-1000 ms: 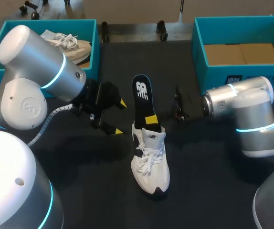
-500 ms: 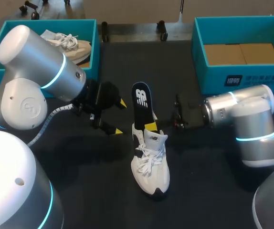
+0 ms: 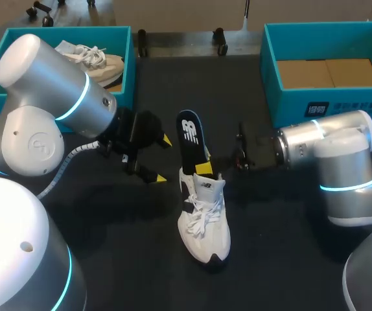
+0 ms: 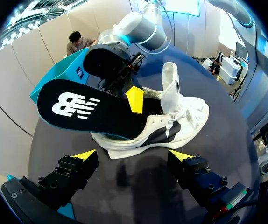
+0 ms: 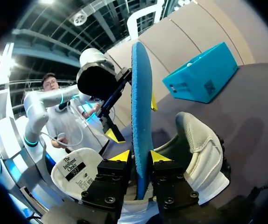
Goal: Take the shoe out of the shoebox, open the shoe tongue, remove and reinsert the insole, then place the shoe into the shoebox
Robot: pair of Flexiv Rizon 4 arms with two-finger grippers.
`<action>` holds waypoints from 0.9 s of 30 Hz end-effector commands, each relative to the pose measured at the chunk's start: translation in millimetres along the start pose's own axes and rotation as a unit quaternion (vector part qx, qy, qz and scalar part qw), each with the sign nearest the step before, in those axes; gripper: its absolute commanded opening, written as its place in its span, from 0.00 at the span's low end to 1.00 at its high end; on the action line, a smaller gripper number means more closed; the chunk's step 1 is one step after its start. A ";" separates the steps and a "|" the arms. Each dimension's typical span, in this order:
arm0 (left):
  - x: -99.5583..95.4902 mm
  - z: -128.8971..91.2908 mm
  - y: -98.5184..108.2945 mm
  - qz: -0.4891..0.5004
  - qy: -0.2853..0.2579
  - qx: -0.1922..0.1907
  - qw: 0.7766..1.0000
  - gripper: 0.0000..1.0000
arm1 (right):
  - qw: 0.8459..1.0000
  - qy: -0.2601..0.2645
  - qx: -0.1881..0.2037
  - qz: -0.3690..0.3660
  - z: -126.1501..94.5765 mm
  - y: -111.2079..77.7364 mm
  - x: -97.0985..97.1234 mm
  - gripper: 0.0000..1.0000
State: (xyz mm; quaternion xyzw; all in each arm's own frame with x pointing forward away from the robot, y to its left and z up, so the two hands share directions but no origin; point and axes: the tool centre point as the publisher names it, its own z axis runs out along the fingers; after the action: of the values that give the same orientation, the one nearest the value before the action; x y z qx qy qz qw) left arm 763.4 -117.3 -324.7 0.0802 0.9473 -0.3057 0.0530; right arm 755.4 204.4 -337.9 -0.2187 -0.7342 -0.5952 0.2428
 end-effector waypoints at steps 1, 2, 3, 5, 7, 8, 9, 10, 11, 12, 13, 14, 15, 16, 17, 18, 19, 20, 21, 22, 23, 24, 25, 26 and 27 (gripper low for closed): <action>0.8 0.0 -0.6 0.001 -0.001 -0.002 1.000 1.00 | 1.000 0.002 0.003 -0.005 2.5 5.8 -2.7 0.24; 0.8 0.0 -0.6 0.001 -0.001 -0.002 1.000 1.00 | 1.000 0.003 0.003 -0.006 2.7 8.1 -2.8 0.23; 0.8 0.0 -0.6 0.001 -0.001 -0.002 1.000 1.00 | 1.000 0.003 0.005 -0.009 3.1 10.3 -3.3 0.23; 0.8 0.0 -0.6 0.001 -0.001 -0.002 1.000 1.00 | 1.000 0.006 0.006 -0.013 3.9 14.6 -4.3 0.23; 0.8 0.0 -0.6 0.001 -0.001 -0.002 1.000 1.00 | 1.000 0.008 0.008 -0.013 4.9 16.9 -6.0 0.23; 0.8 0.0 -0.6 0.001 -0.001 -0.002 1.000 1.00 | 1.000 0.011 0.009 -0.009 5.5 17.5 -7.3 0.20; 0.8 0.0 -0.6 0.001 -0.001 -0.002 1.000 1.00 | 1.000 0.010 0.012 -0.003 5.9 17.4 -8.6 0.07; 0.8 0.0 -0.6 0.001 -0.001 -0.002 1.000 1.00 | 1.000 0.010 0.012 -0.001 6.1 16.8 -9.7 0.00; 0.8 0.0 -0.6 0.001 -0.001 -0.002 1.000 1.00 | 1.000 0.012 0.011 0.005 5.9 15.9 -10.3 0.00; 0.8 0.0 -0.6 0.001 -0.001 -0.002 1.000 1.00 | 1.000 0.017 0.010 0.008 5.5 14.8 -11.0 0.00; 0.8 0.0 -0.6 0.001 -0.001 -0.002 1.000 1.00 | 1.000 0.020 0.010 0.009 5.1 13.4 -11.7 0.00; 0.8 0.0 -0.6 0.001 -0.001 -0.002 1.000 1.00 | 1.000 0.021 0.010 0.011 4.4 12.0 -12.1 0.00; 0.8 0.0 -0.6 0.001 -0.001 -0.002 1.000 1.00 | 1.000 0.023 0.012 0.013 3.0 10.0 -12.2 0.00; 0.8 0.0 -0.6 0.001 -0.001 -0.002 1.000 1.00 | 1.000 0.023 0.012 0.014 2.3 9.1 -12.0 0.00; 0.8 0.0 -0.6 0.001 -0.001 -0.002 1.000 1.00 | 0.999 0.024 0.011 0.018 1.1 7.2 -11.2 0.00; 0.8 0.0 -0.6 0.001 -0.001 -0.002 1.000 1.00 | 0.999 0.026 0.010 0.021 0.7 5.0 -10.2 0.00; 0.8 0.0 -0.6 0.001 -0.001 -0.002 1.000 1.00 | 0.999 0.026 0.011 0.026 0.7 2.3 -8.9 0.00; 0.8 0.0 -0.6 0.001 -0.001 -0.002 1.000 1.00 | 0.999 0.026 0.011 0.030 1.1 -1.1 -7.7 0.00; 0.8 0.0 -0.6 0.001 -0.001 -0.002 1.000 1.00 | 0.999 0.027 0.012 0.035 1.9 -6.2 -6.1 0.00; 0.8 0.0 -0.6 0.001 -0.001 -0.002 1.000 1.00 | 0.999 0.026 0.014 0.041 2.2 -8.8 -5.2 0.00; 0.8 0.0 -0.6 0.001 -0.001 -0.002 1.000 1.00 | 0.998 0.022 0.019 0.050 2.9 -14.2 -3.3 0.00; 0.8 0.0 -0.6 0.001 -0.001 -0.002 1.000 1.00 | 0.998 0.020 0.021 0.055 3.0 -17.1 -1.8 0.00; 0.8 0.0 -0.6 0.001 -0.001 -0.002 1.000 1.00 | 0.998 0.018 0.019 0.058 2.8 -19.1 -0.4 0.00; 0.8 0.0 -0.6 0.001 -0.001 -0.002 1.000 1.00 | 0.998 0.017 0.017 0.060 2.5 -21.5 1.5 0.00; 0.8 0.0 -0.6 0.001 -0.001 -0.002 1.000 1.00 | 0.998 0.015 0.015 0.064 2.4 -24.4 3.9 0.00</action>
State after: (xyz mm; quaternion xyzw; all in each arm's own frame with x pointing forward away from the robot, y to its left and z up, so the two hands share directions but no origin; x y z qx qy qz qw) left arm 763.4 -117.3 -324.7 0.0802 0.9473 -0.3057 0.0530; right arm 750.5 203.0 -352.2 -0.2441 -0.7250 -0.5690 0.3019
